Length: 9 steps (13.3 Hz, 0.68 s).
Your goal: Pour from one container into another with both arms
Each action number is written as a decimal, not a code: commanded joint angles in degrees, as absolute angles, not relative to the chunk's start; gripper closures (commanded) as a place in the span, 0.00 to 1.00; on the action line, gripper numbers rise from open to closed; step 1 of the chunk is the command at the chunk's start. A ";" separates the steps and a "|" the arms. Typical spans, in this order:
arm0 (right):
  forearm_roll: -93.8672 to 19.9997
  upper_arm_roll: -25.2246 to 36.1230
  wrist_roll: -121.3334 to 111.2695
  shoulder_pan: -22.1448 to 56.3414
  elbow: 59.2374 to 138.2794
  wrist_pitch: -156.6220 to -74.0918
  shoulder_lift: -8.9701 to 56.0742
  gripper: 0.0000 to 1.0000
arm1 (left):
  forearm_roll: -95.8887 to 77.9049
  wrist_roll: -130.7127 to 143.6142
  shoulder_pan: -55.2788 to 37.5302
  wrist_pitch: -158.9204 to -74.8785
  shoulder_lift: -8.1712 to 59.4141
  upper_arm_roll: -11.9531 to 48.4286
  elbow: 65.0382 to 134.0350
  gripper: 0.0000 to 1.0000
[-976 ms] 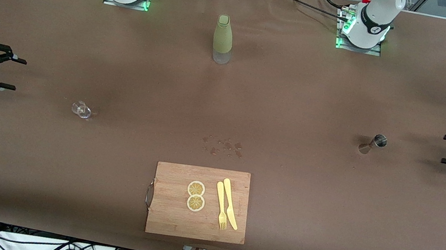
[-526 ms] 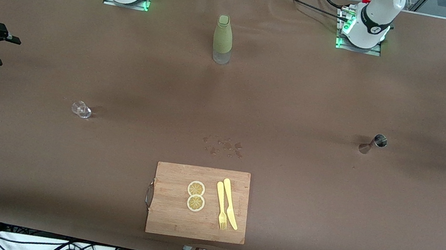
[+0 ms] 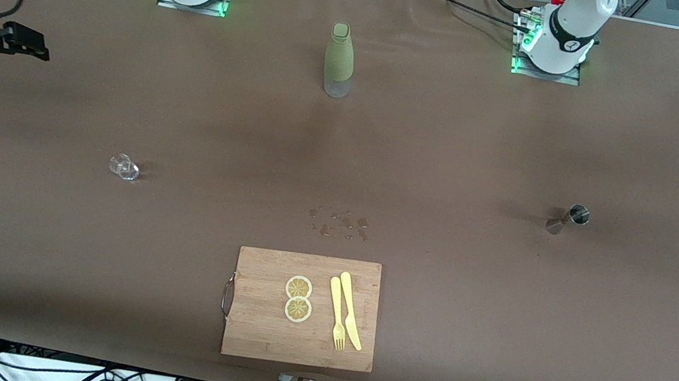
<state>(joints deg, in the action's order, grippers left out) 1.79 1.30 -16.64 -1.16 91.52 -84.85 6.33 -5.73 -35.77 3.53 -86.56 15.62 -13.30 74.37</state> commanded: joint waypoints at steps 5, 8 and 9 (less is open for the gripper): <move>2.47 1.41 3.02 -0.44 110.48 -97.30 -8.00 0.00 | -3.16 0.49 0.35 -88.50 11.17 -5.19 75.76 0.00; 2.20 1.67 3.43 -0.79 107.86 -97.30 -7.82 0.00 | -2.90 3.06 0.09 -87.63 8.53 -2.03 77.60 0.00; 2.11 1.76 3.43 -0.70 105.58 -96.77 -7.30 0.00 | -2.90 5.25 -0.09 -87.63 8.26 -1.93 77.78 0.00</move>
<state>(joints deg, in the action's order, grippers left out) 2.35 1.47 2.17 -0.79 107.93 -96.81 -6.98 -5.05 1.68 0.08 -87.47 10.91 -3.04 75.04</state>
